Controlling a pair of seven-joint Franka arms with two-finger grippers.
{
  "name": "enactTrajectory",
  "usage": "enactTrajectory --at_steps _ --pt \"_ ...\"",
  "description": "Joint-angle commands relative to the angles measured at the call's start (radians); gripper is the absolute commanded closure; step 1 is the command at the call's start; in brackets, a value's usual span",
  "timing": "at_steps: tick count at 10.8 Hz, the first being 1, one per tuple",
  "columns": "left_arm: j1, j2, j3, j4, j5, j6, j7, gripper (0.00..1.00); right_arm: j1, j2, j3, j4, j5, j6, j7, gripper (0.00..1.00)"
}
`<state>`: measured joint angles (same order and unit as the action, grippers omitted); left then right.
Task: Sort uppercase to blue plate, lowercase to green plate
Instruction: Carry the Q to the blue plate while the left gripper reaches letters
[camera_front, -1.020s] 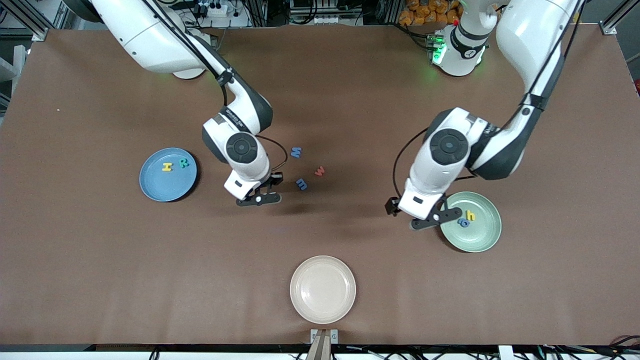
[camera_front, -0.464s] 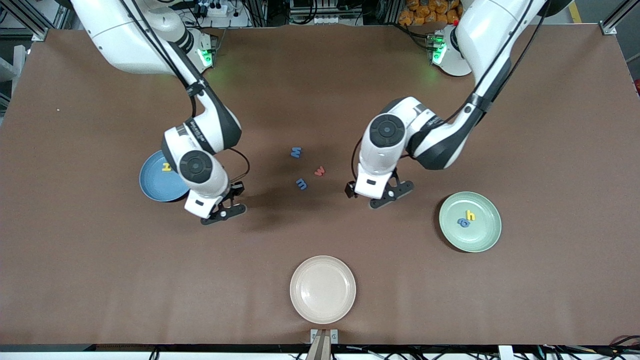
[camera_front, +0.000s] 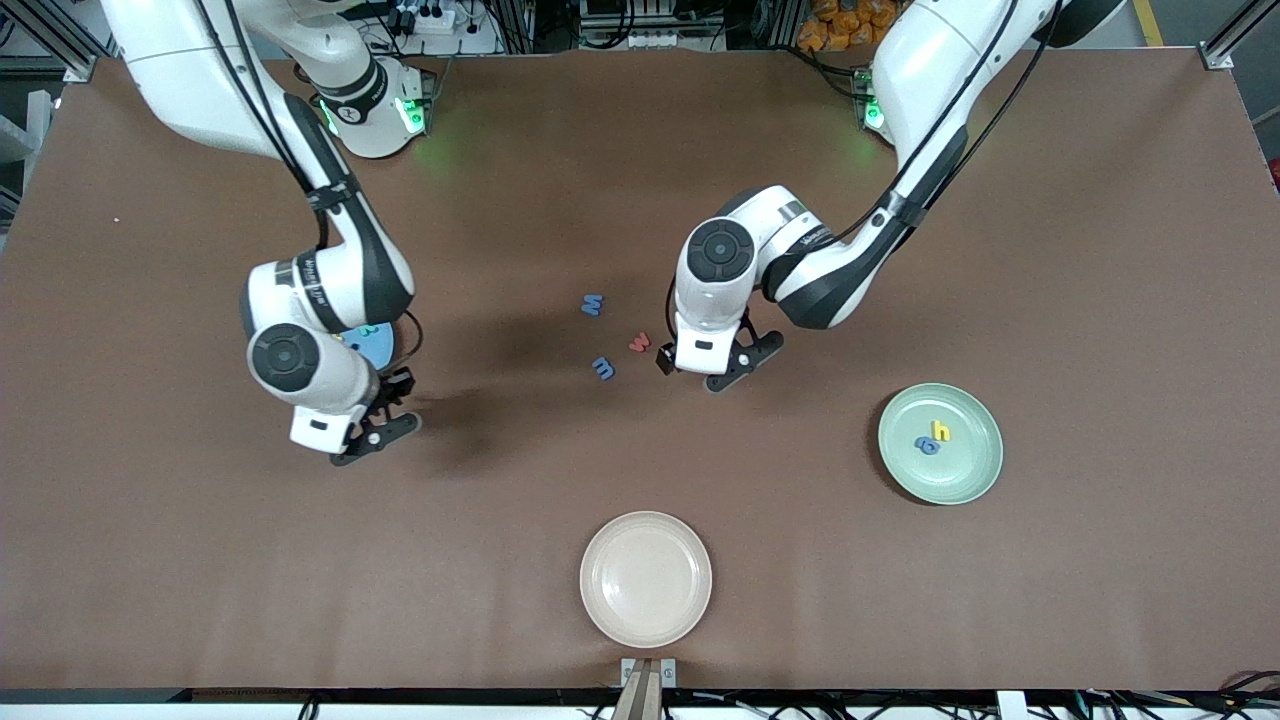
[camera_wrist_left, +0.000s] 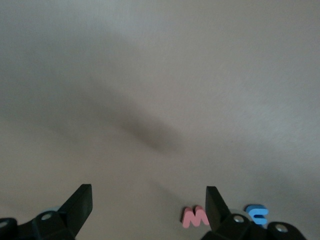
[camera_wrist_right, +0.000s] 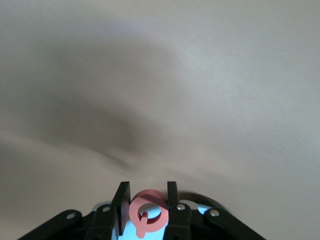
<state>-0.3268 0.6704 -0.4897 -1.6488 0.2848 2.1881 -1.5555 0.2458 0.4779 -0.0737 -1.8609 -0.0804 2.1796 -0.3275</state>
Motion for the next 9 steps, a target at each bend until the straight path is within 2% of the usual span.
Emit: enactTrajectory --at_steps 1,3,6,8,9 --pt "-0.046 0.037 0.010 0.021 -0.022 0.033 -0.102 0.00 -0.002 -0.065 -0.070 -0.079 0.030 0.006 -0.167 0.82" --pt "-0.070 0.061 0.013 0.021 -0.021 0.073 -0.149 0.00 -0.002 -0.084 -0.118 -0.134 0.030 0.028 -0.244 0.82" --pt "-0.106 0.103 0.029 0.023 -0.016 0.148 -0.201 0.00 -0.005 -0.128 -0.127 -0.269 0.030 0.135 -0.268 0.82" --pt "-0.158 0.126 0.074 0.046 -0.021 0.160 -0.231 0.03 -0.017 -0.133 -0.138 -0.323 0.030 0.193 -0.335 0.82" --pt "-0.182 0.144 0.088 0.073 -0.019 0.162 -0.245 0.09 -0.020 -0.131 -0.168 -0.330 0.034 0.200 -0.397 0.82"
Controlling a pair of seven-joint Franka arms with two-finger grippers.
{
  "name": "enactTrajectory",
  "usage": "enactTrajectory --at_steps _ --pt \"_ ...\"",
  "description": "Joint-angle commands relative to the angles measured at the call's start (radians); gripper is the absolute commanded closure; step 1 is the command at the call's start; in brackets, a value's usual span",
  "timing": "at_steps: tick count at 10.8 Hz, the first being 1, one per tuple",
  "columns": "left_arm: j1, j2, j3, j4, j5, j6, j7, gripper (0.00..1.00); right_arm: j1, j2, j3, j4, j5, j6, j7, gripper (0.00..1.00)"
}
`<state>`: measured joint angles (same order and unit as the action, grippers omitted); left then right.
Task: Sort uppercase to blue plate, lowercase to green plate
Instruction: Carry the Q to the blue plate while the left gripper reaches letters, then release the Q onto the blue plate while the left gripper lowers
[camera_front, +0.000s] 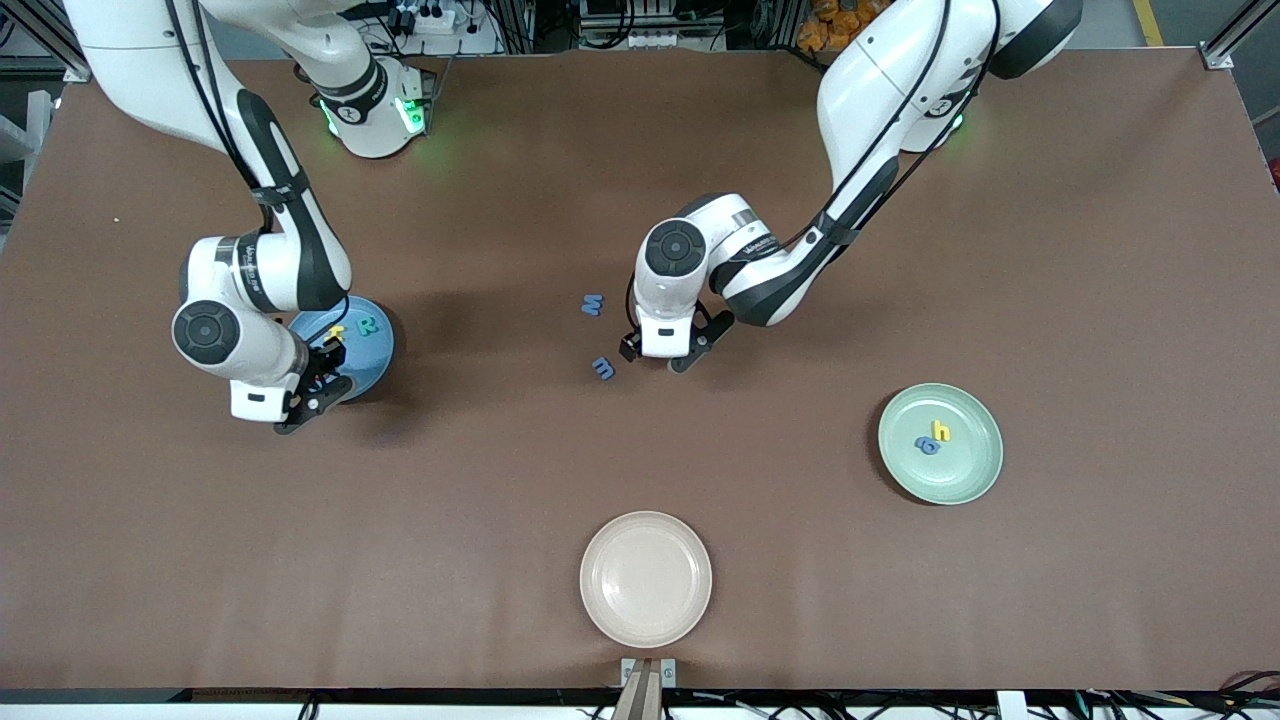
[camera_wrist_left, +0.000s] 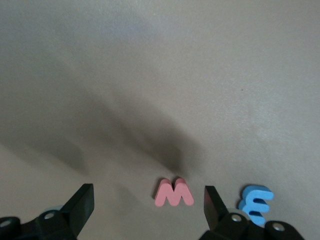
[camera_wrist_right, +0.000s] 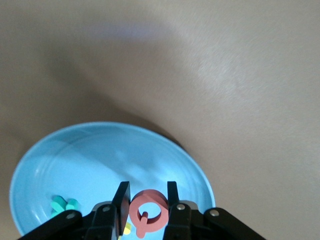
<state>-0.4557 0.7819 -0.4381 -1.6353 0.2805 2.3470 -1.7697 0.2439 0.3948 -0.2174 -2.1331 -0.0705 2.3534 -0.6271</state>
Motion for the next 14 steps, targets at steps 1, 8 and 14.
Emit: enactTrajectory --at_steps 1,8,14 --pt "-0.066 0.043 0.054 0.077 -0.017 0.002 -0.034 0.10 -0.021 -0.050 -0.039 -0.059 0.059 0.018 -0.156 0.81" --pt "-0.067 0.057 0.055 0.089 -0.020 0.003 -0.036 0.21 -0.023 -0.045 -0.069 -0.100 0.101 -0.042 -0.215 0.79" --pt "-0.077 0.063 0.055 0.091 -0.020 0.003 -0.046 0.22 -0.021 -0.039 -0.069 -0.099 0.126 -0.042 -0.214 0.42"
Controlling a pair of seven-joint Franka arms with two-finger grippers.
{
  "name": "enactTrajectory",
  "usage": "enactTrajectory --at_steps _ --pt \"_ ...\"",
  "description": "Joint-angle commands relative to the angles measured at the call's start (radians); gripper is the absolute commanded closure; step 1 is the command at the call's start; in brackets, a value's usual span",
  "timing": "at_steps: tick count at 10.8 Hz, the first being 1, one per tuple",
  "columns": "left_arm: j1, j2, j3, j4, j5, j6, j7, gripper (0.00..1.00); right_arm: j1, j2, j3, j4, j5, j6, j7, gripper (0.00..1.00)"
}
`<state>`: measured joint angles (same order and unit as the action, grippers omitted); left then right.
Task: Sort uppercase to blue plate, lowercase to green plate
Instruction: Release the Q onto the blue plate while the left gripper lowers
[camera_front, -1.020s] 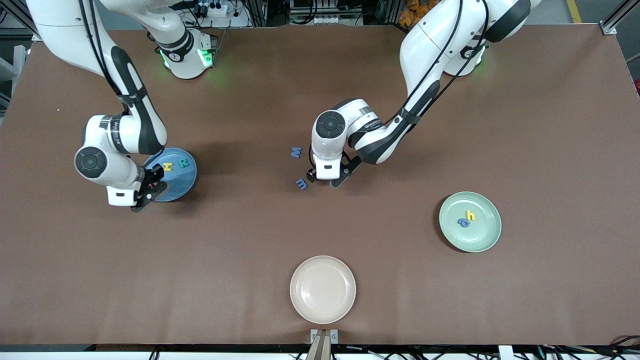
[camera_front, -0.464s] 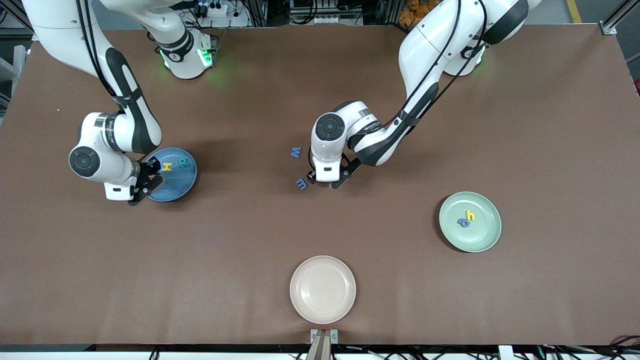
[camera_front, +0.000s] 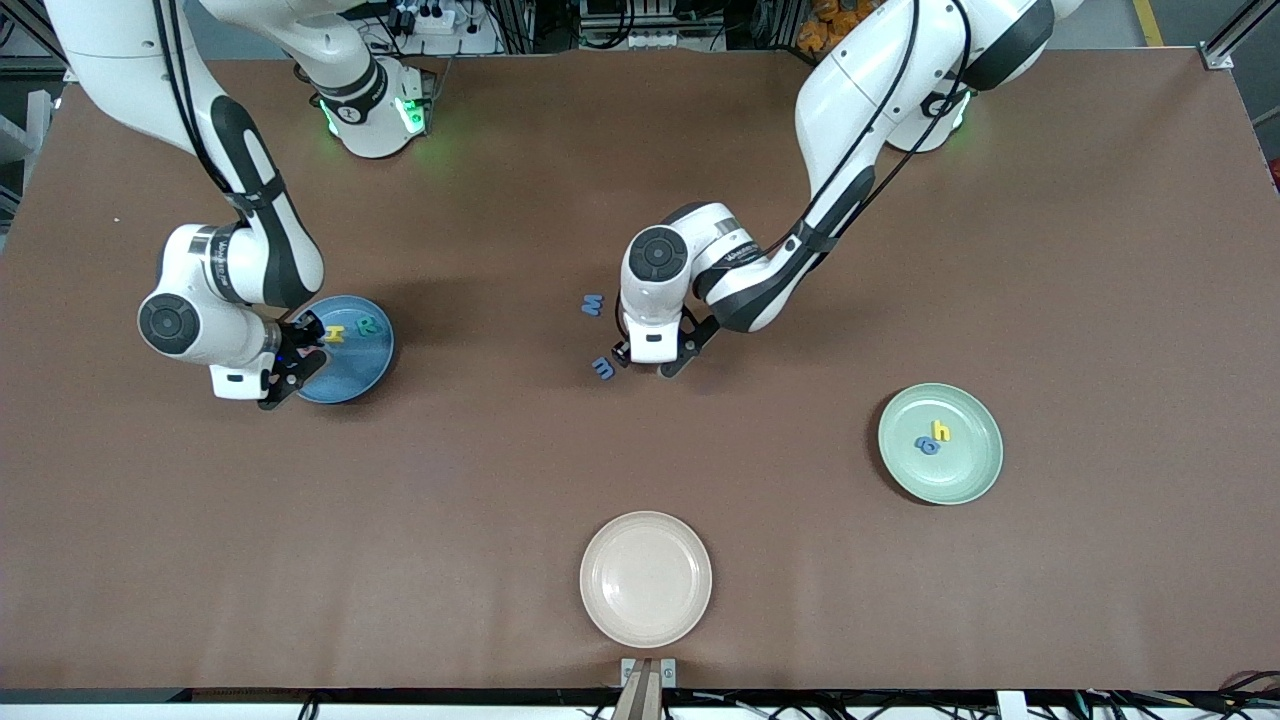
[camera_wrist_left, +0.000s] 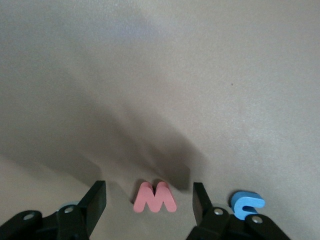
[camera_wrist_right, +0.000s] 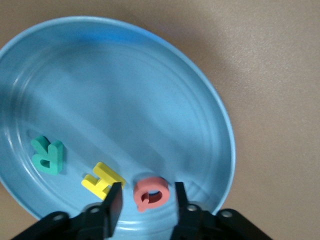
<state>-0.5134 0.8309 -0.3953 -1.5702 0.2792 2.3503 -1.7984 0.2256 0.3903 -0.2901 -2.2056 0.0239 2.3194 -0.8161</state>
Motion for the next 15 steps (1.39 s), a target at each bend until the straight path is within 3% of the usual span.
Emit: enactTrajectory --at_steps 1,8,12,15 --pt "-0.022 0.016 0.012 0.026 -0.017 0.000 -0.018 0.22 -0.003 -0.034 0.003 -0.026 0.031 -0.008 -0.025 0.41" --pt "-0.031 0.028 0.013 0.038 -0.015 0.000 -0.015 0.28 0.006 -0.037 0.009 0.016 0.033 -0.044 0.037 0.34" --pt "-0.034 0.030 0.012 0.038 -0.011 0.000 -0.012 0.32 0.006 -0.039 0.014 0.145 0.033 -0.196 0.110 0.33" --pt "-0.034 0.030 0.012 0.036 -0.011 0.000 -0.006 0.43 0.006 -0.044 0.052 0.243 0.030 -0.313 0.248 0.29"
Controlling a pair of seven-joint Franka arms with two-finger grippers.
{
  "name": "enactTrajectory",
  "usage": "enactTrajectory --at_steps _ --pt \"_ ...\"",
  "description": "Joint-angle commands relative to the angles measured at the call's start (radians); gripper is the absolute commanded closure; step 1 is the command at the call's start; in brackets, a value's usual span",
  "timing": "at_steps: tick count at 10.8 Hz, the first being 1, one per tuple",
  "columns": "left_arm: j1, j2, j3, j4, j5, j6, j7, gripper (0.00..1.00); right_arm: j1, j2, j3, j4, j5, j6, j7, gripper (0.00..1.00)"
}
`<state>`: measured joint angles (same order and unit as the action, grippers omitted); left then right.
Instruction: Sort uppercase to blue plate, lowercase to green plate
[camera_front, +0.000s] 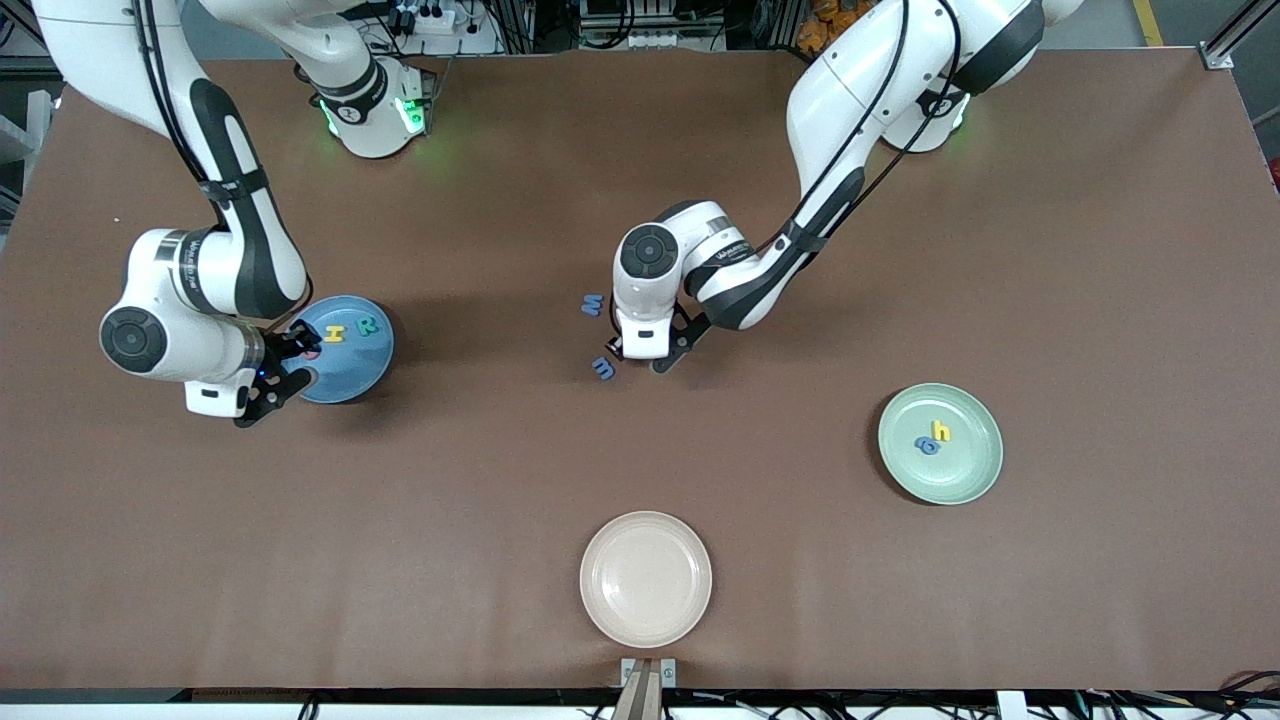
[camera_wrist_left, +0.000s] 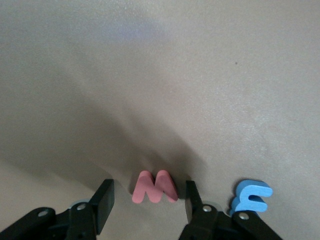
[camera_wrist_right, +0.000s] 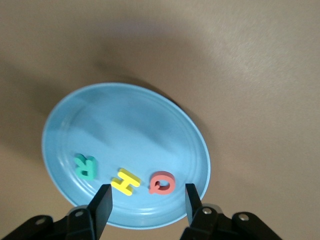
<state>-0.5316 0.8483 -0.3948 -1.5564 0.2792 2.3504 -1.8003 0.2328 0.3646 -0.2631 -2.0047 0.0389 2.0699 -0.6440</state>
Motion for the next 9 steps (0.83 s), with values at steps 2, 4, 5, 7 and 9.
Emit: enactTrajectory --at_steps 2,4,5,7,9 --pt "-0.016 0.014 0.013 0.022 -0.006 0.000 -0.001 0.52 0.000 -0.019 0.047 0.096 0.006 -0.126 0.157 0.29" --pt "-0.016 0.014 0.013 0.022 -0.006 0.000 -0.001 0.65 0.002 -0.026 0.094 0.135 0.001 -0.168 0.245 0.29" --pt "-0.016 0.014 0.013 0.022 -0.005 0.000 0.002 0.75 0.000 -0.030 0.119 0.145 0.001 -0.191 0.282 0.29" --pt "-0.014 0.009 0.013 0.024 -0.003 0.000 0.010 0.89 0.000 -0.042 0.168 0.161 -0.002 -0.227 0.384 0.29" --pt "-0.001 -0.011 0.013 0.025 0.000 -0.006 0.028 0.93 0.008 -0.058 0.218 0.161 -0.010 -0.238 0.492 0.28"
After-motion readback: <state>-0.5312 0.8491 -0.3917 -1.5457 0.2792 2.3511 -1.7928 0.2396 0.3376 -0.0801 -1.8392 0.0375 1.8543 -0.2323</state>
